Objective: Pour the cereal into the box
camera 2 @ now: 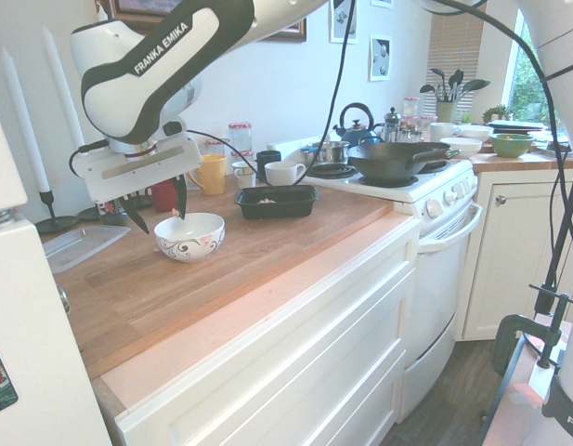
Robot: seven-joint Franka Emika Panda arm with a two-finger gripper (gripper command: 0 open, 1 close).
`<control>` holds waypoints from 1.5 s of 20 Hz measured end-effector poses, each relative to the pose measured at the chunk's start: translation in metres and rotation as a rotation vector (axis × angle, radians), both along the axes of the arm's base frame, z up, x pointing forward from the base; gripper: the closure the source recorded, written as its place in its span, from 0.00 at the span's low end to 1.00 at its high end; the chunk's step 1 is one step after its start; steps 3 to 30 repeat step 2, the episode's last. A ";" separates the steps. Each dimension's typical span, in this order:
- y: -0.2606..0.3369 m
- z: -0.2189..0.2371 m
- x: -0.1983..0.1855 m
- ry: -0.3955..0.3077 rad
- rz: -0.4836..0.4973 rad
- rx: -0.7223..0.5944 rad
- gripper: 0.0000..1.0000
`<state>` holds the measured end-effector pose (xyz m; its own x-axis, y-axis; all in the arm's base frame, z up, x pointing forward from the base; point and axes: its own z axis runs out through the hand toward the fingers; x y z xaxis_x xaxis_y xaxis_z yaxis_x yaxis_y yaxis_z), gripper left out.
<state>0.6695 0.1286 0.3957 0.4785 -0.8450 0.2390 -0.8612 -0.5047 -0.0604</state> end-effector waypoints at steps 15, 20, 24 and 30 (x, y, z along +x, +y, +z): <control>-0.013 0.000 -0.003 0.010 0.003 0.024 0.00; -0.013 0.000 -0.003 0.010 0.003 0.024 0.00; -0.013 0.000 -0.003 0.010 0.003 0.024 0.00; -0.013 0.000 -0.003 0.010 0.003 0.024 0.00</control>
